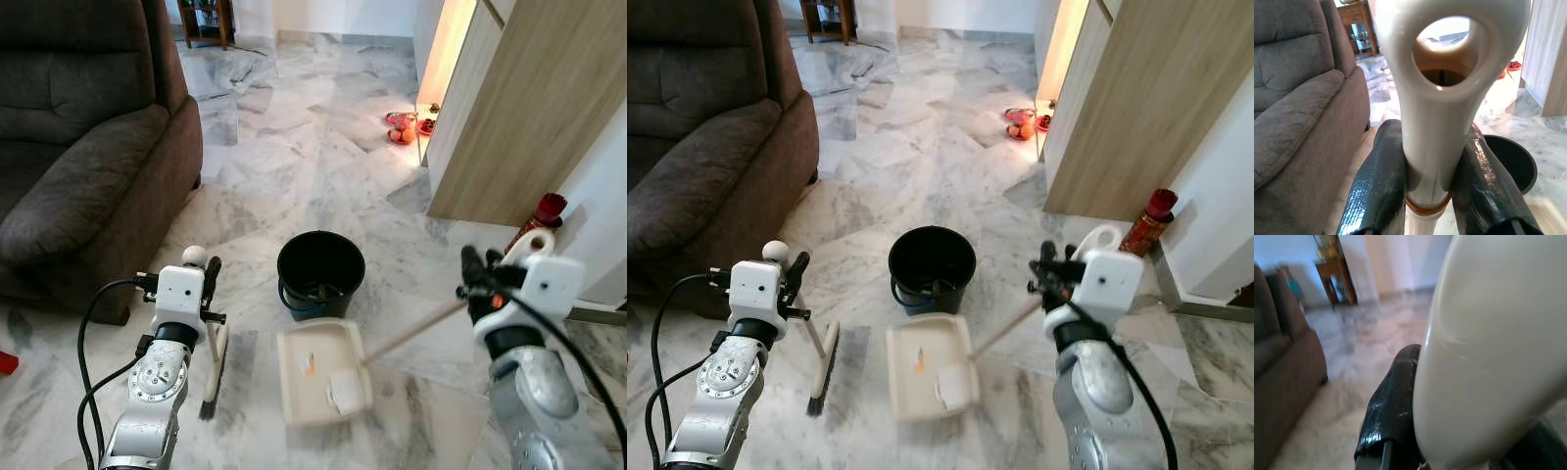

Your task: Sweep floor

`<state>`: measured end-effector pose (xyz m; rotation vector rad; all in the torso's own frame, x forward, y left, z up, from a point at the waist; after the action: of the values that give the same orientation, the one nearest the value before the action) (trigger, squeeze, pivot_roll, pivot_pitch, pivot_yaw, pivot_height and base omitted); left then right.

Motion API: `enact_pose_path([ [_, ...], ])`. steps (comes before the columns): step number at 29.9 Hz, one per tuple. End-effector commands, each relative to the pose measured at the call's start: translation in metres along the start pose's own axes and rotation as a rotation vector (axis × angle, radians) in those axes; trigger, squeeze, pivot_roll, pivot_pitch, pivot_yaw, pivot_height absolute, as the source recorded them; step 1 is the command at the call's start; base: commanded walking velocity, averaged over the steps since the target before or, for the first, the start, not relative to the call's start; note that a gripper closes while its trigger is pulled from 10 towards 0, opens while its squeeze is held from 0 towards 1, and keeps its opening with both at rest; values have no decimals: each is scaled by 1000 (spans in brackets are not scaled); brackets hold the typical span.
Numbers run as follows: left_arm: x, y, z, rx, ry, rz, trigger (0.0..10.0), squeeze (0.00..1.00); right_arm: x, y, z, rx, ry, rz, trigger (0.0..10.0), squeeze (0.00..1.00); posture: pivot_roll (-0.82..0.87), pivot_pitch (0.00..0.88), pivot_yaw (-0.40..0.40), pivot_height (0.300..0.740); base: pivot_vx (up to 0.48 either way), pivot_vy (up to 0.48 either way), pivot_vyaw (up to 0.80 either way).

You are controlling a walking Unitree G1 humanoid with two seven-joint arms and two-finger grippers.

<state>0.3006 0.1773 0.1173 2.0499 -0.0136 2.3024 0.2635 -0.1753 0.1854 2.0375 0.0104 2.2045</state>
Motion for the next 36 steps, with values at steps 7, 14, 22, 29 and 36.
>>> enact_pose_path([
  [7,8,-1,4,-11,44,19,10000,0,46,0,-2,1,142,43,10000,0,-18,93,-1,740,0,0,0],
  [14,9,-1,4,-12,46,19,10000,0,62,4,2,-12,178,34,10000,0,-18,99,1,740,0,0,0],
  [22,10,-1,6,-8,53,18,10000,0,68,0,14,-59,219,60,10000,0,-15,104,3,740,0,0,0],
  [29,13,-1,6,-2,65,16,10000,0,66,-4,26,-103,244,94,10000,0,-8,109,3,740,0,0,0],
  [36,14,-2,6,9,76,18,10000,0,68,-10,31,-100,268,105,10000,0,-3,105,-3,740,34,0,0],
])
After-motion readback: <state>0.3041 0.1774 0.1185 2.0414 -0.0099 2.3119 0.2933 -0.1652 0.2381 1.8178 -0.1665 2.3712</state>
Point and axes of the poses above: a point about 5 cm out from each wrist's last joint towards the gripper, its own z axis pointing out of the wrist towards the gripper, its own x axis along the axis of the wrist's last joint, y = z × x, the point moved 2 cm from there along z, pointing out of the wrist towards the gripper, and after that the axes turned 14 degrees about -z, right-handed, at the moved point
